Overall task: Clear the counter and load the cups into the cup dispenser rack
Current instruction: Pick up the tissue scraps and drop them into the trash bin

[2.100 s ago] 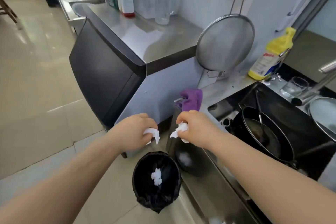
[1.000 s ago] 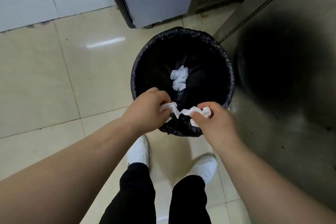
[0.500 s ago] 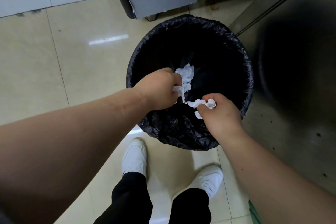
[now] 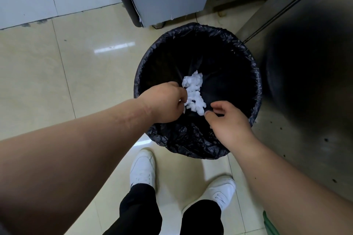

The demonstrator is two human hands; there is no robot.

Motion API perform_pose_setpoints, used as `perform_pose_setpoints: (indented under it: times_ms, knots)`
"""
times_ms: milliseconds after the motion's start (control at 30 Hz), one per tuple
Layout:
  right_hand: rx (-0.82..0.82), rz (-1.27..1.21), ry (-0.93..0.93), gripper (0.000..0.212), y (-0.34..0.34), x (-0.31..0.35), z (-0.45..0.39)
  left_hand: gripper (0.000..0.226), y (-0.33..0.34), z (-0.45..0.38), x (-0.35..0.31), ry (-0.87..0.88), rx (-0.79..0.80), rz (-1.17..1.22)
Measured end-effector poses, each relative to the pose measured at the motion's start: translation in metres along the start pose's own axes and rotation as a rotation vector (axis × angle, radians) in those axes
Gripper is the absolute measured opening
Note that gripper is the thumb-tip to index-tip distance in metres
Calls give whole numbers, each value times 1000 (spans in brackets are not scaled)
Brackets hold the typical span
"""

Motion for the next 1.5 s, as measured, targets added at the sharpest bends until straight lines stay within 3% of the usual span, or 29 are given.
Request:
perform_pose_setpoints:
  times_ms: [167, 333, 433, 700, 933, 1100, 1233, 1500]
  knots:
    - [32, 58, 36, 22, -10, 4, 21, 23, -17, 28, -16, 1, 52, -30]
    - [144, 206, 50, 6, -31, 34, 66, 28, -30, 86, -31, -101, 325, -88]
    - [168, 292, 28, 6, -51, 63, 112, 31, -55, 130, -47, -121, 389, -132]
    - [203, 436, -31, 21, -92, 121, 242, 33, -138, 228, -122, -83, 378, -164]
    - [171, 311, -44, 11, -125, 150, 359, 27, -187, 303, -178, -14, 294, -86]
    - [108, 303, -85, 23, -159, 164, 416, 34, -195, 351, -215, 97, 343, -152]
    - [36, 346, -104, 27, -184, 160, 444, 33, -208, 366, -247, 203, 353, -216]
    - [-92, 422, -152, 25, -239, 150, 494, 28, -272, 363, -351, 419, 229, -351]
Point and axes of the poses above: each hand's wrist, its own z-axis away from the middle knuckle, its own y-axis out of the palm, x = y × z, the point moved 10 cm from there along -z, towards the middle knuckle, and after that the axes turned 2 degrees about x, right-handed, at the moved point
